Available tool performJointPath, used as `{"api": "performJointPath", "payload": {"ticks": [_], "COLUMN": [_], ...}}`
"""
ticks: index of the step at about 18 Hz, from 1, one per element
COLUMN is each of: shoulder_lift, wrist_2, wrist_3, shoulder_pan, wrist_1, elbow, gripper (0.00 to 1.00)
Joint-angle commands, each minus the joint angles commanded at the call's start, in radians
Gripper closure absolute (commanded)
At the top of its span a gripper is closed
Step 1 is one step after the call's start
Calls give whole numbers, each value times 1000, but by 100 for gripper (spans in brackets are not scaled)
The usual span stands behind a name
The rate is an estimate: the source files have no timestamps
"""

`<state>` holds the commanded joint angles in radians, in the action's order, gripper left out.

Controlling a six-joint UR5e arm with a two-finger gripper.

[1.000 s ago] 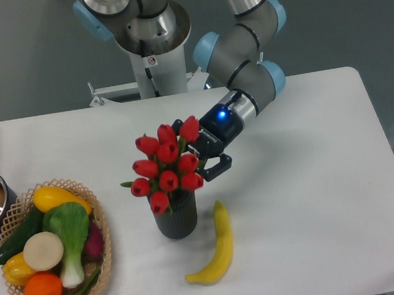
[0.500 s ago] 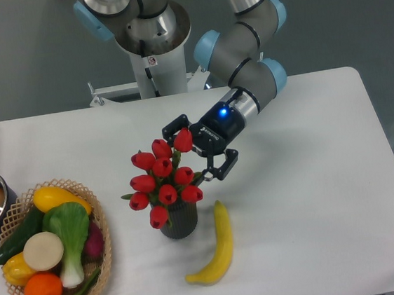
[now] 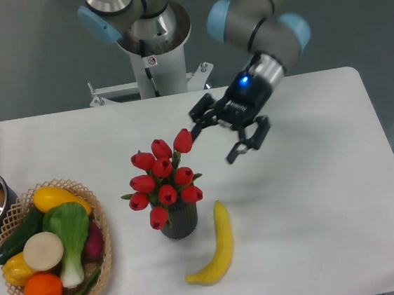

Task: Insert the flowers into the vase

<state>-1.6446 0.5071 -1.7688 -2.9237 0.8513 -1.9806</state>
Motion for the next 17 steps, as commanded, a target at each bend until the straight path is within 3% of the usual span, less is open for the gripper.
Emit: {"api": "performJointPath", "payload": {"ticks": [6,12,17], "shoulder_lift": [61,92,94], "wrist_2": [270,559,616], "wrist_3": [184,183,172], "shoulder_pan": [9,52,71], "wrist_1": [3,60,60], "elbow": [107,175,183], "gripper": [0,0,0]}}
